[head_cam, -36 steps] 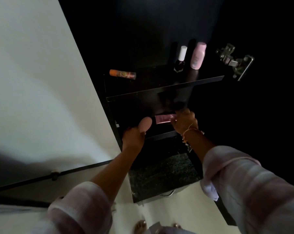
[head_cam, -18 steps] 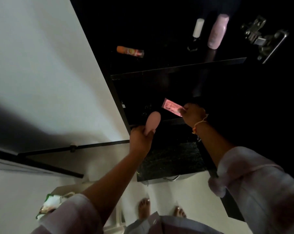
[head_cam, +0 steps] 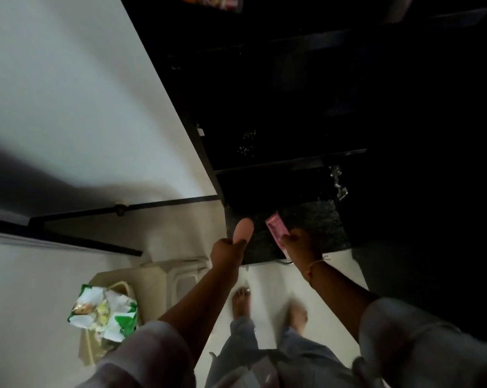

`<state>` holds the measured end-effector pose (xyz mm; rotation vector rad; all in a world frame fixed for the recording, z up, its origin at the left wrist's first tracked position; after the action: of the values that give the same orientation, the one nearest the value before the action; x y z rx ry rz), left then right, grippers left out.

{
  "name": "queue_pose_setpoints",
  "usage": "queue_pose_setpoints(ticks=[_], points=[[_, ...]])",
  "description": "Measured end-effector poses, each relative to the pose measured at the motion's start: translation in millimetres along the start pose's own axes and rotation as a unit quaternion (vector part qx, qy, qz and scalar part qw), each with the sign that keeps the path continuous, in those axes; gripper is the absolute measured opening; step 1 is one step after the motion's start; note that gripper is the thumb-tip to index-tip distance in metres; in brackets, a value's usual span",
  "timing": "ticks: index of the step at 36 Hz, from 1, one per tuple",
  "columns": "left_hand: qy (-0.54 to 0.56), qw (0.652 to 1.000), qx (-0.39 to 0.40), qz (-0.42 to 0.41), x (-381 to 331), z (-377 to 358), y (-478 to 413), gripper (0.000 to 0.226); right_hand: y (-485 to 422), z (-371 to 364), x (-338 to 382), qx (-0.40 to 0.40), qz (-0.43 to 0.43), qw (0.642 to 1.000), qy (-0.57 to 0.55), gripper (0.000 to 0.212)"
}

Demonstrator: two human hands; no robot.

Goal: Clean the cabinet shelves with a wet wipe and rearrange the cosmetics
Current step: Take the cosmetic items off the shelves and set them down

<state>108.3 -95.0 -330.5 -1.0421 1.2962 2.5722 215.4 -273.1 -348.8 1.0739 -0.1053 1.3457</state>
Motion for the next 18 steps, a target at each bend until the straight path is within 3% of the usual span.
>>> queue_pose_setpoints(ticks=[18], points=[[0.025, 0.998, -0.049, 0.0, 28, -45, -84, 0.02, -75, -79, -4, 0.03, 0.004, 0.999, 0.022, 0.024]])
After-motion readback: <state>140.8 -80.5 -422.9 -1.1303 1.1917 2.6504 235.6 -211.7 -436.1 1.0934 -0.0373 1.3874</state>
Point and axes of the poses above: each hand's wrist, its own y-axis away from the middle knuckle, its own z-axis out of the back of the hand, x = y × z, the point moved 5 cm from there along -y, towards the middle knuckle, and after that the axes turned 4 degrees about y, right-handed, at the moved point
